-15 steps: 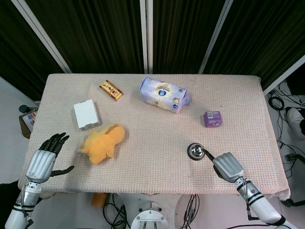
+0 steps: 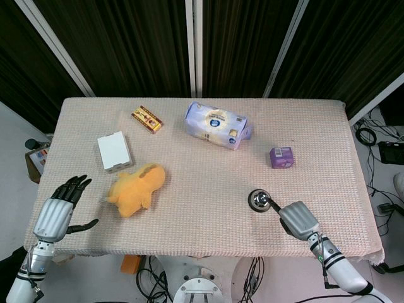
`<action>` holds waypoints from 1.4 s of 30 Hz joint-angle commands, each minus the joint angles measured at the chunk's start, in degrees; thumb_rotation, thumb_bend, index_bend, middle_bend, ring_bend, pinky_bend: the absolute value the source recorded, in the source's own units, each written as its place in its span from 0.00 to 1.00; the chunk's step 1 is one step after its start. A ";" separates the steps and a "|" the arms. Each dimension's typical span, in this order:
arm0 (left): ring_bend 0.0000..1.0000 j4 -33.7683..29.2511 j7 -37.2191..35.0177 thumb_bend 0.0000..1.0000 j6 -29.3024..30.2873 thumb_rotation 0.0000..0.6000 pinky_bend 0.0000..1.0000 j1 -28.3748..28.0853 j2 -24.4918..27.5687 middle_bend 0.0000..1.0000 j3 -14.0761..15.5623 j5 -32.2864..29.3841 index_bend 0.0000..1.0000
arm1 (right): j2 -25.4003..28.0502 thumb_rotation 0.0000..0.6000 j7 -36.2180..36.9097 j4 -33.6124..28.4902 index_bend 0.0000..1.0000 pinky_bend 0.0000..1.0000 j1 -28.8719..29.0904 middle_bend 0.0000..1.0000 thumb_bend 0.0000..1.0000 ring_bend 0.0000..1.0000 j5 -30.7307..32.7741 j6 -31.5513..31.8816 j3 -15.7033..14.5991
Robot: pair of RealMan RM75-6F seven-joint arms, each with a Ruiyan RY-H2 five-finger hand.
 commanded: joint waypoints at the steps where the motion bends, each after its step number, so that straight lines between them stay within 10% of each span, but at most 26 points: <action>1: 0.08 -0.15 0.18 0.08 -0.15 0.79 0.23 0.07 0.11 0.09 -0.06 0.00 0.10 | -0.29 1.00 0.02 0.10 0.00 0.64 0.09 0.81 0.58 0.76 0.15 -0.03 0.17; 42: 0.08 0.13 -0.41 0.08 -2.17 0.79 0.23 0.06 0.27 0.09 -0.90 0.40 0.10 | -2.19 1.00 -0.88 0.74 0.00 0.62 -0.19 0.81 0.61 0.76 1.05 1.62 0.46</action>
